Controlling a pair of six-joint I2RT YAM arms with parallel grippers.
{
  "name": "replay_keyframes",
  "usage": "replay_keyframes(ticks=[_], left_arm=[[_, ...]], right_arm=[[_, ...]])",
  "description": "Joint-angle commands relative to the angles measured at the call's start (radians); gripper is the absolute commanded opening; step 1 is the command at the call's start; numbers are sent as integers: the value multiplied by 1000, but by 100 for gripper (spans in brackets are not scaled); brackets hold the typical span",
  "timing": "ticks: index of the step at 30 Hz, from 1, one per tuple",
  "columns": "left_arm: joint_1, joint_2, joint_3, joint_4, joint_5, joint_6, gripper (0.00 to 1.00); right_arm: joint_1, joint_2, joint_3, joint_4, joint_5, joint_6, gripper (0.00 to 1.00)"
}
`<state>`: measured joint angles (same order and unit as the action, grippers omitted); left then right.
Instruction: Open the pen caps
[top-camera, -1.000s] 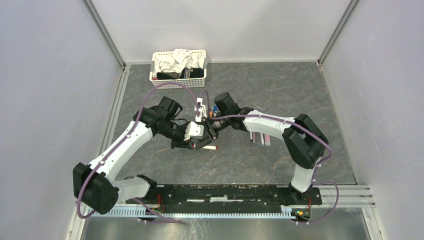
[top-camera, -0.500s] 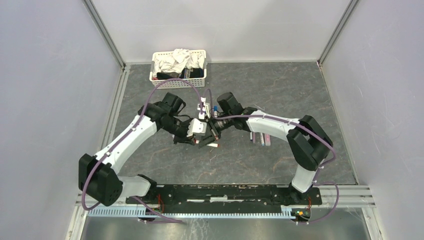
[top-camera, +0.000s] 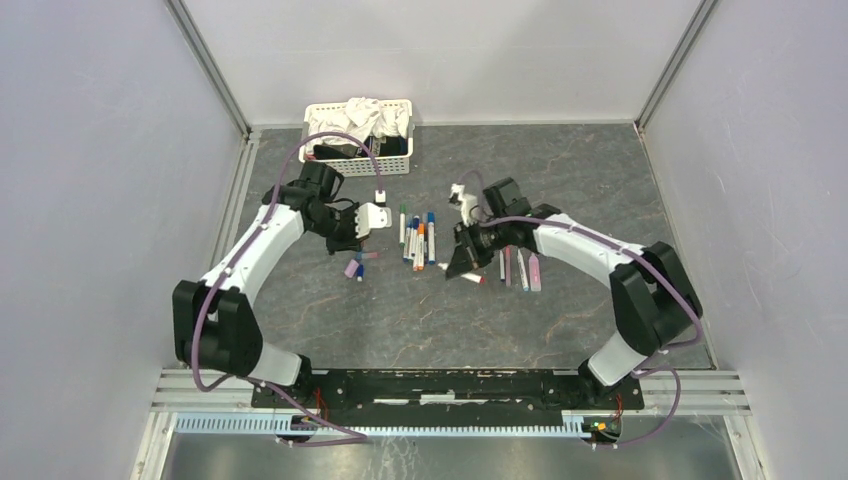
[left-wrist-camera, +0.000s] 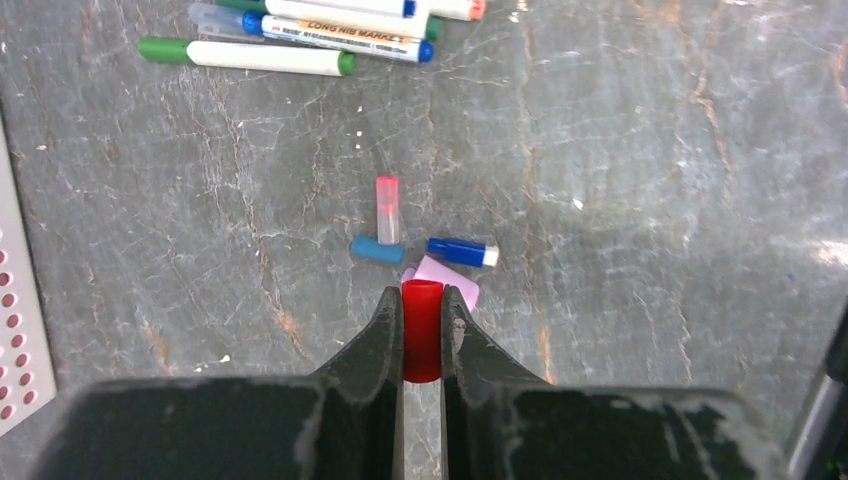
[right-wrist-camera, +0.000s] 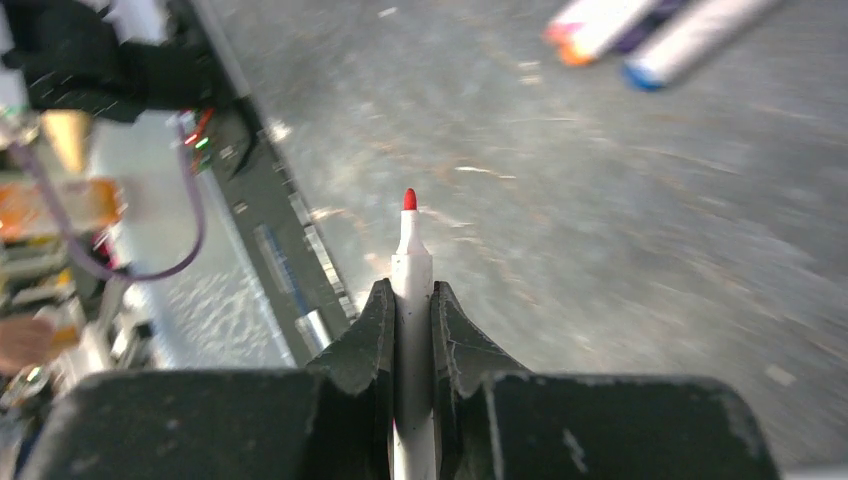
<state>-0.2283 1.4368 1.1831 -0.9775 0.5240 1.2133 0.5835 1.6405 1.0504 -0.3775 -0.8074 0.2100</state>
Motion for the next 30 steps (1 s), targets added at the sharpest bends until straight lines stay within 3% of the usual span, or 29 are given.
replay_keyframes(ticks=[1,3,7,11,17,19,25,26,30], left_arm=[[3,61,-65,244,-41,-155,2],[3,116,-77,345,-78,-226,2],[3,207,-69,489,-207,-344,2],[3,295,-48,551,-304,-404,2],[3,333,-58,587,-296,-437,5],[3,345,-55,569,-284,-430,11],[3,348,-43,491,-248,-385,43],[3,346,-40,476,-238,-377,53],[4,325,-28,443,-209,-376,56]], right_arm=[[-98,-84,-13,-45,310,0,0],[-136,-105,-32,-53,467,23,0],[-199,-132,-98,-10,637,60,0],[-248,-133,-155,51,717,85,0],[-266,-87,-159,78,801,102,0],[-266,-65,-152,85,801,109,4],[-266,-44,-156,93,812,131,14],[-267,-41,-158,94,822,130,15],[-265,-41,-164,94,824,132,24]])
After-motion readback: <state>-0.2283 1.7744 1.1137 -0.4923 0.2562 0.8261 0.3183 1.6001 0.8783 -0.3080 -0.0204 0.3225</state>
